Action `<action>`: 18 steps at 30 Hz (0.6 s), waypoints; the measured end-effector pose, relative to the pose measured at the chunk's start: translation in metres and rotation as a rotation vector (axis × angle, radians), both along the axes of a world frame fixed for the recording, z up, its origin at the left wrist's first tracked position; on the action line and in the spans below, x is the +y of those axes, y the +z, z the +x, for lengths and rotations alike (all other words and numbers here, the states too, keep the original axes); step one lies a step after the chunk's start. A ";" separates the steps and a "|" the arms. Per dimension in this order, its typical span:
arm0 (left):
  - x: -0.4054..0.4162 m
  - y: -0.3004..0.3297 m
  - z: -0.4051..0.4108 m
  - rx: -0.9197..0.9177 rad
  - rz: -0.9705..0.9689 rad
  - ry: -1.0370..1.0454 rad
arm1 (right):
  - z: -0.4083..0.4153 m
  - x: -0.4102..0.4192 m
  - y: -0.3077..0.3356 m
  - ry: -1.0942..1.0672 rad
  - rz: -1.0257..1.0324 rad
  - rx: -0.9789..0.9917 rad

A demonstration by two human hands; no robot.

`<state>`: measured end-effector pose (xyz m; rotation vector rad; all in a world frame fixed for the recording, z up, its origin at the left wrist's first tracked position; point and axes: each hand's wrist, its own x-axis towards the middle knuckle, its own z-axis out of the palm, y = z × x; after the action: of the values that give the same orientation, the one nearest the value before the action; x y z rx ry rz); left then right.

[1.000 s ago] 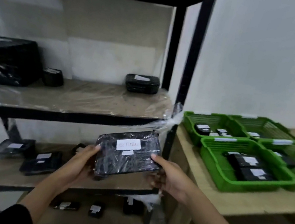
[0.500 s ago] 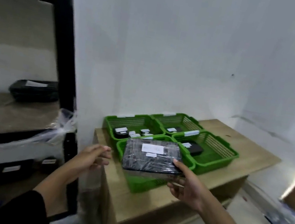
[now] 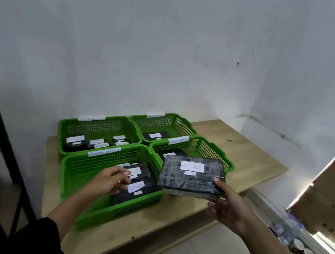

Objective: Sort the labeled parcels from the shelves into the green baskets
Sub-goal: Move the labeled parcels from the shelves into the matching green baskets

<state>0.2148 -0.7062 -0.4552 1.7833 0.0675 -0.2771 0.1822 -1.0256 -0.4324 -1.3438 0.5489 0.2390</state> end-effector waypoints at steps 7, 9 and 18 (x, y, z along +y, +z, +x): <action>-0.053 -0.035 0.118 0.004 -0.018 0.136 | 0.091 -0.064 -0.017 -0.013 -0.131 0.007; -0.080 -0.052 0.151 -0.006 0.028 0.204 | 0.121 -0.085 -0.016 -0.018 -0.185 0.012; -0.176 -0.117 0.188 -0.211 0.784 0.387 | 0.213 -0.140 -0.036 0.149 -0.390 0.017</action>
<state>0.4032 -0.8818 -0.5722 2.5072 0.4109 0.2610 0.3956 -1.1658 -0.4686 -1.7665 0.5267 0.2740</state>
